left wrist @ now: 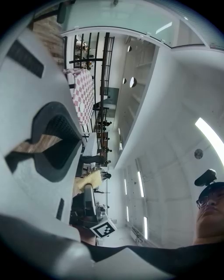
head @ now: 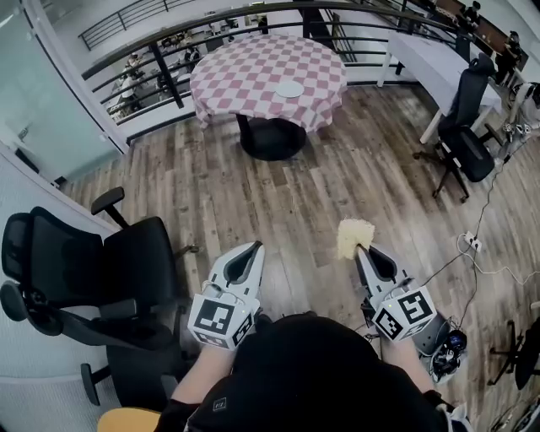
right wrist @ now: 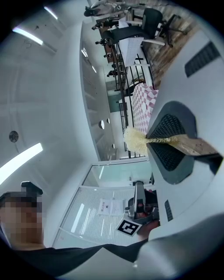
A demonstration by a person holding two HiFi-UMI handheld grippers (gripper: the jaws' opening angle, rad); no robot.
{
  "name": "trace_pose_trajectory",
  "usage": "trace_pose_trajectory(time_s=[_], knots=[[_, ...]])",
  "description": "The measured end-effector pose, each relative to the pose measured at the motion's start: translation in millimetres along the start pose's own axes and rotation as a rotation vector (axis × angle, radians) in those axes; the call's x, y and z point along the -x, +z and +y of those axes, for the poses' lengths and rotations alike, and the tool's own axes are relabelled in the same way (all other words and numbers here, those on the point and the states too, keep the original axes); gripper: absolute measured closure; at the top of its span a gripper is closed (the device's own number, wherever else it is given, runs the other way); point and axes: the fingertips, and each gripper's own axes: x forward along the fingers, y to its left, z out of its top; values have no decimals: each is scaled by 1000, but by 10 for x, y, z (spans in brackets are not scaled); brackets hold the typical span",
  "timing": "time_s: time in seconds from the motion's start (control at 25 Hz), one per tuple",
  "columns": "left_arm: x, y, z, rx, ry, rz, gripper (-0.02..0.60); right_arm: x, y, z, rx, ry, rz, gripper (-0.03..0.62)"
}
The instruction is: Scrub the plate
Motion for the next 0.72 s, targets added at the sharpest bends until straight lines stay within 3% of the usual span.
trace_pose_trajectory(time_s=[0.2, 0.48, 0.72], knots=[[-169, 72, -127, 0, 7, 9, 578, 101, 141, -67, 46, 43, -16, 556], [-474, 13, -353, -8, 12, 6, 578, 225, 3, -454, -18, 59, -9, 556], [-821, 74, -107, 20, 12, 34, 578, -90, 23, -722, -82, 52, 39, 556]])
